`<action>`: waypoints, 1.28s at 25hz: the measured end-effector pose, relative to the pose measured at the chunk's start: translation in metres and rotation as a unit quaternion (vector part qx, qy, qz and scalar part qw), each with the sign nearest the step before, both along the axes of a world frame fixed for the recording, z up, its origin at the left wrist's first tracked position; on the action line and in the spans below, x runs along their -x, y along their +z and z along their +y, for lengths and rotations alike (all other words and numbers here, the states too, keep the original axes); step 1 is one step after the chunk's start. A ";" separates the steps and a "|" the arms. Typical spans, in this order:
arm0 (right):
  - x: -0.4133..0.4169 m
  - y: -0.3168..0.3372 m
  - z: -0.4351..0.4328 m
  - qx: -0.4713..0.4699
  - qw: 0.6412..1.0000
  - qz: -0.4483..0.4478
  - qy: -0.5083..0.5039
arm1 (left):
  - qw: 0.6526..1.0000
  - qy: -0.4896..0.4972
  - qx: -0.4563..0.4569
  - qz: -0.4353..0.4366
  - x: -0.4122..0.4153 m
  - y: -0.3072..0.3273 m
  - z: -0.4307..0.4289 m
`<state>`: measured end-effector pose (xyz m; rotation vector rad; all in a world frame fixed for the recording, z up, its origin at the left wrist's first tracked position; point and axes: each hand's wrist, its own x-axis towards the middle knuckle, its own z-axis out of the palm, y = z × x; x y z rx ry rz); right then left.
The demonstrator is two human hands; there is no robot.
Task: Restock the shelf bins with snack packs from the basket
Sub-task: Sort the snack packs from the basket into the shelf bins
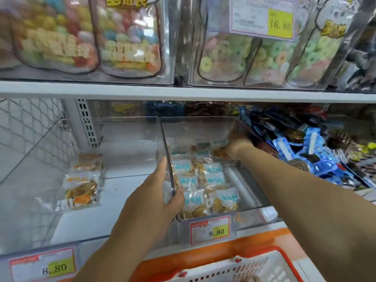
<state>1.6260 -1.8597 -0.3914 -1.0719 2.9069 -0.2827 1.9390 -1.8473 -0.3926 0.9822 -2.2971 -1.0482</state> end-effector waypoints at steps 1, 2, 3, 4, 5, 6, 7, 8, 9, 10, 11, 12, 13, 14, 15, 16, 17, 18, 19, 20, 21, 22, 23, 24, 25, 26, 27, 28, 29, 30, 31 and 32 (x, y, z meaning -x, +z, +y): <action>0.004 -0.005 -0.002 0.015 1.000 -0.025 -0.007 | 1.000 -0.001 -0.003 0.002 0.000 0.000 -0.001; 0.007 -0.010 -0.005 0.022 0.999 -0.026 -0.010 | 1.000 -0.004 -0.001 0.004 0.000 -0.001 -0.002; 0.009 -0.014 -0.006 0.024 1.000 -0.013 -0.005 | 1.000 -0.005 0.001 0.004 0.000 -0.001 -0.002; 0.011 -0.017 -0.008 0.014 1.000 0.006 -0.001 | 1.000 -0.006 0.000 0.006 0.000 -0.001 -0.003; 0.009 -0.019 -0.008 -0.001 0.999 0.034 0.002 | 1.000 -0.006 -0.002 0.009 0.000 -0.002 -0.003; 0.008 -0.022 -0.008 -0.019 0.998 0.065 0.006 | 1.000 -0.006 -0.003 0.013 0.000 -0.002 -0.003; 0.006 -0.023 -0.006 -0.022 0.996 0.089 0.016 | 1.000 -0.007 0.000 0.015 0.000 -0.003 -0.003; 0.005 -0.026 -0.005 -0.021 0.995 0.097 0.015 | 1.000 -0.008 0.008 0.016 0.001 -0.003 -0.003; 0.005 -0.029 -0.002 0.003 0.996 0.088 0.010 | 1.000 -0.008 0.017 0.013 0.001 -0.003 -0.003; 0.009 -0.032 -0.003 0.032 0.997 0.071 0.004 | 1.000 -0.006 0.026 0.008 0.001 -0.002 -0.003; 0.013 -0.037 -0.005 0.061 0.997 0.055 0.007 | 1.000 -0.004 0.030 0.003 0.001 -0.002 -0.003; 0.018 -0.042 -0.007 0.085 0.996 0.034 0.021 | 0.999 -0.005 0.034 -0.001 0.001 -0.001 -0.002; 0.019 -0.044 -0.007 0.100 0.994 0.018 0.039 | 0.999 -0.006 0.037 -0.002 0.001 0.001 -0.001; 0.019 -0.045 -0.008 0.090 0.994 0.017 0.054 | 0.999 -0.009 0.041 -0.003 0.000 0.001 0.000; 0.021 -0.046 -0.009 0.066 0.995 0.027 0.069 | 0.999 -0.010 0.046 -0.003 0.001 0.001 0.000; 0.021 -0.045 -0.011 0.024 0.996 0.047 0.074 | 0.999 -0.009 0.048 -0.003 0.001 0.000 -0.001; 0.020 -0.041 -0.013 -0.026 0.995 0.067 0.071 | 0.999 -0.007 0.049 0.000 0.001 -0.001 -0.002; 0.016 -0.037 -0.014 -0.075 0.991 0.091 0.062 | 0.999 -0.007 0.050 0.003 0.001 -0.001 -0.002; 0.012 -0.030 -0.012 -0.103 0.988 0.102 0.057 | 0.999 -0.010 0.048 0.005 0.001 -0.002 -0.001; 0.009 -0.023 -0.008 -0.123 0.985 0.104 0.056 | 0.999 -0.012 0.043 0.006 0.001 -0.002 0.000; 0.005 -0.016 0.000 -0.120 0.986 0.102 0.056 | 0.999 -0.008 0.034 0.006 0.002 -0.001 0.001; -0.001 -0.006 0.011 -0.094 0.989 0.101 0.062 | 1.000 0.000 0.030 -0.002 0.002 -0.001 0.002; -0.008 0.003 0.026 -0.024 0.993 0.093 0.076 | 0.999 0.014 0.046 -0.012 0.001 -0.001 0.005; -0.018 0.011 0.046 0.071 0.991 0.071 0.087 | 0.995 0.033 0.095 -0.009 -0.001 -0.002 0.010; -0.033 0.019 0.069 0.181 0.978 0.039 0.097 | 0.984 0.050 0.167 0.023 -0.003 -0.001 0.016; -0.054 0.026 0.096 0.281 0.953 0.013 0.111 | 0.969 0.060 0.230 0.067 -0.005 0.002 0.027; -0.075 0.027 0.121 0.359 0.925 0.004 0.126 | 0.955 0.058 0.270 0.108 -0.007 0.004 0.038; -0.097 0.022 0.146 0.422 0.896 0.005 0.140 | 0.945 0.041 0.292 0.138 -0.009 0.002 0.051; -0.115 0.009 0.170 0.475 0.869 0.008 0.141 | 0.942 0.007 0.298 0.154 -0.011 -0.004 0.063; -0.129 -0.010 0.191 0.512 0.850 -0.001 0.126 | 0.945 -0.033 0.288 0.148 -0.010 -0.014 0.075; -0.140 -0.036 0.212 0.524 0.846 -0.020 0.097 | 0.954 -0.075 0.264 0.120 -0.009 -0.029 0.087; -0.149 -0.064 0.228 0.511 0.856 -0.047 0.061 | 0.963 -0.109 0.234 0.076 -0.008 -0.047 0.097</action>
